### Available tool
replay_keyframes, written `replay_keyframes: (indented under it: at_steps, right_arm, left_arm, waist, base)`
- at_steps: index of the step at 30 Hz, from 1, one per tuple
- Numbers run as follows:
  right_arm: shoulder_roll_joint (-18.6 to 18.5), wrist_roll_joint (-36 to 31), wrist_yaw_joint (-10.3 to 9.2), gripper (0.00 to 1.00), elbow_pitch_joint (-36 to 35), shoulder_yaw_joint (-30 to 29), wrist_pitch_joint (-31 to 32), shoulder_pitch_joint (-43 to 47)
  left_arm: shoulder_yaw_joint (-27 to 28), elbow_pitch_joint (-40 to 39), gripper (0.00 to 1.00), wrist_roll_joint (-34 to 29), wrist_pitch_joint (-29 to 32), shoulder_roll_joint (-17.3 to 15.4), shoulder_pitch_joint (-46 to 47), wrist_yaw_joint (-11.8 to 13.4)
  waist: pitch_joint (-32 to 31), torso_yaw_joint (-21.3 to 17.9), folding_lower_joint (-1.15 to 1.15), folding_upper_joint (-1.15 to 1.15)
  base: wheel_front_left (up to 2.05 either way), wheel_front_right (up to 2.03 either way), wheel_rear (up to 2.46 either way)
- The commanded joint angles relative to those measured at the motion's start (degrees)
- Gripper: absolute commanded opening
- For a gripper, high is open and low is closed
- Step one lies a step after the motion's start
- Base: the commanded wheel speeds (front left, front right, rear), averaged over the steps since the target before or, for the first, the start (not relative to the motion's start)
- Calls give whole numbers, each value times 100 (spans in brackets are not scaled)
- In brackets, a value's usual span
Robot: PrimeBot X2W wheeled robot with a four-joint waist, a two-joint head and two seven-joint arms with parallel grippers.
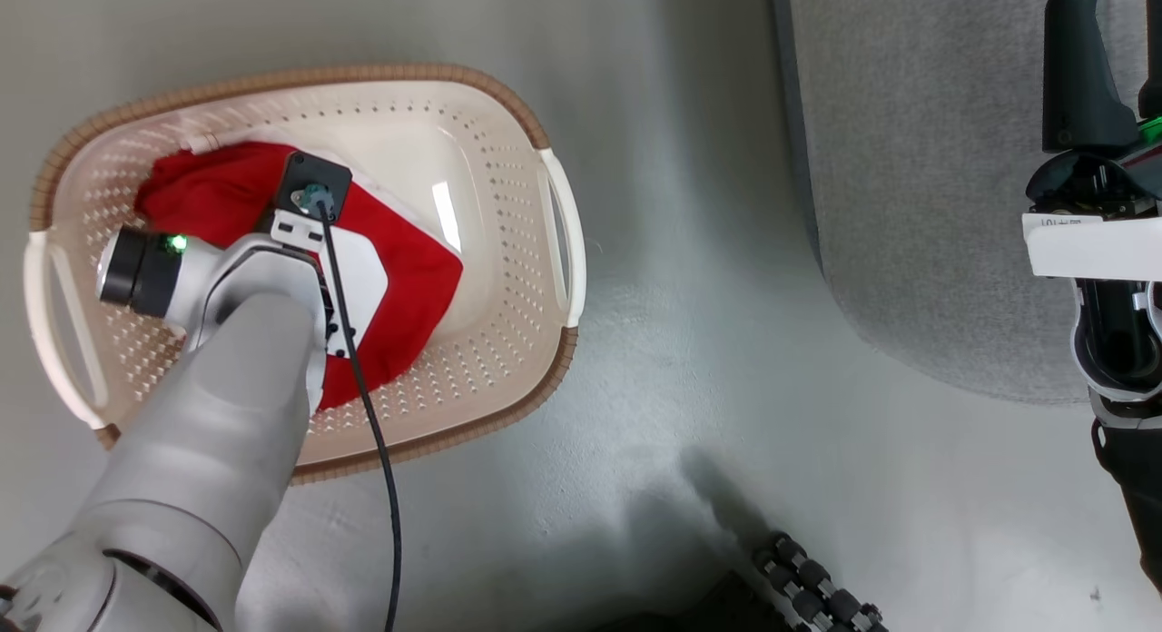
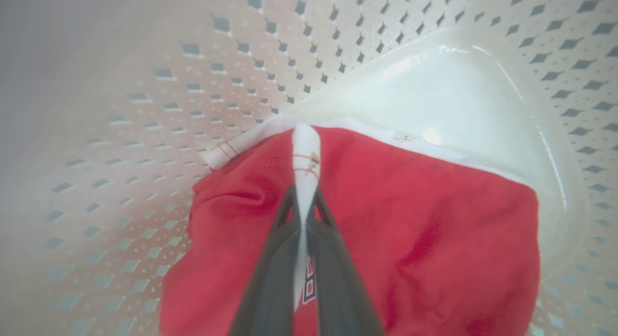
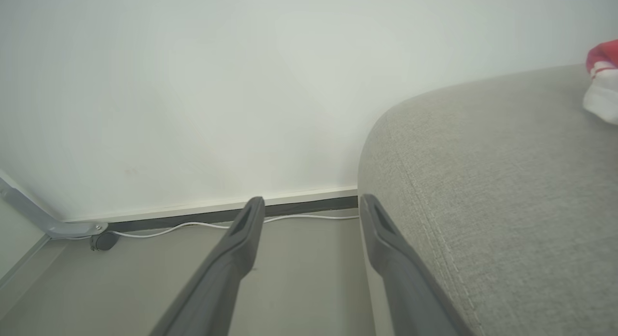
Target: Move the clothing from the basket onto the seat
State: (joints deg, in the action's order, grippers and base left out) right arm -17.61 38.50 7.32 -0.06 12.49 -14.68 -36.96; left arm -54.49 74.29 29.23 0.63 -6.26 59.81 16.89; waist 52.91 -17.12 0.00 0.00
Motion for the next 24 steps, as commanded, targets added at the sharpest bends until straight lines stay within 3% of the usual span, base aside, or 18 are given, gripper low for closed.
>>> replay_keyframes:
  at_steps: [1, 15, 24]
  right_arm:
    - [-62, 53, 17, 100, -61, 8, -32, 287]
    - [-195, -199, 17, 100, 403, 69, -32, 551]
    - [-262, -369, 17, 100, 714, 135, -32, 879]
  left_arm:
    - [160, -34, 0, 114, -165, -22, -198, 6]
    - [529, -33, 0, 638, -1405, 117, -953, -551]
    - [629, -472, 0, 726, -1559, 323, -1384, -477]
  waist:
    - [-205, 55, 0, 0]
    - [-1410, 428, 0, 0]
    - [-2274, 763, 0, 0]
  base:
    - [0, 0, 0]
    - [0, 0, 0]
    - [0, 0, 0]
